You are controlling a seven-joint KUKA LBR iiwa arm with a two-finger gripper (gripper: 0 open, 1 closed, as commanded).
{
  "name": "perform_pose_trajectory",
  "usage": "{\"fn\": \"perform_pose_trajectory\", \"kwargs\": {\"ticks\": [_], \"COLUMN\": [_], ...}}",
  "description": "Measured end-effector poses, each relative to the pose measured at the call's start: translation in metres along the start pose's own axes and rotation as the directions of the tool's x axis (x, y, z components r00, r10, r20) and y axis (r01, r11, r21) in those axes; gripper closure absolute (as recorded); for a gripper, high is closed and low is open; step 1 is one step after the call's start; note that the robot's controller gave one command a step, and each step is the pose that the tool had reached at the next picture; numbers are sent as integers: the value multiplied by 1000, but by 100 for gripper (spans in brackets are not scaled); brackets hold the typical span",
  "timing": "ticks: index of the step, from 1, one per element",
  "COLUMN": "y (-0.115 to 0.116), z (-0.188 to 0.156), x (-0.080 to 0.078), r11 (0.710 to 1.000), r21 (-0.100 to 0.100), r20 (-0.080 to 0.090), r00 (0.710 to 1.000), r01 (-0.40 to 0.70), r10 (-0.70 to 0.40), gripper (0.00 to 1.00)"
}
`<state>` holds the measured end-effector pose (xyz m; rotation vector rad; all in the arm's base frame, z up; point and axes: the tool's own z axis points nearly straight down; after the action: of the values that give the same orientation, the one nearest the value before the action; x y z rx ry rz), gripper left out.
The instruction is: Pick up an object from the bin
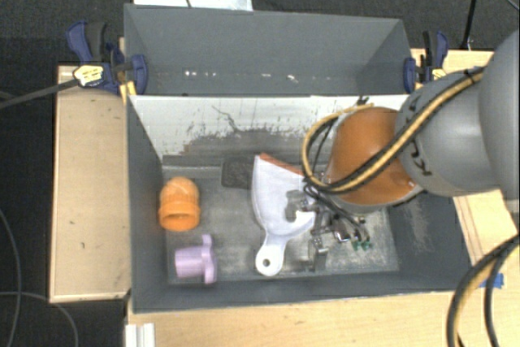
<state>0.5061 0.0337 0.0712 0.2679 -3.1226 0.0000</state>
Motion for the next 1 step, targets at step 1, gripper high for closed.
{"fn": "perform_pose_trajectory", "kwargs": {"ticks": [1], "y": [-8], "z": [-17], "x": [8], "r11": [960], "r21": [-2], "r20": [8], "r00": [960], "r01": [-279], "r10": [279], "gripper": [100]}}
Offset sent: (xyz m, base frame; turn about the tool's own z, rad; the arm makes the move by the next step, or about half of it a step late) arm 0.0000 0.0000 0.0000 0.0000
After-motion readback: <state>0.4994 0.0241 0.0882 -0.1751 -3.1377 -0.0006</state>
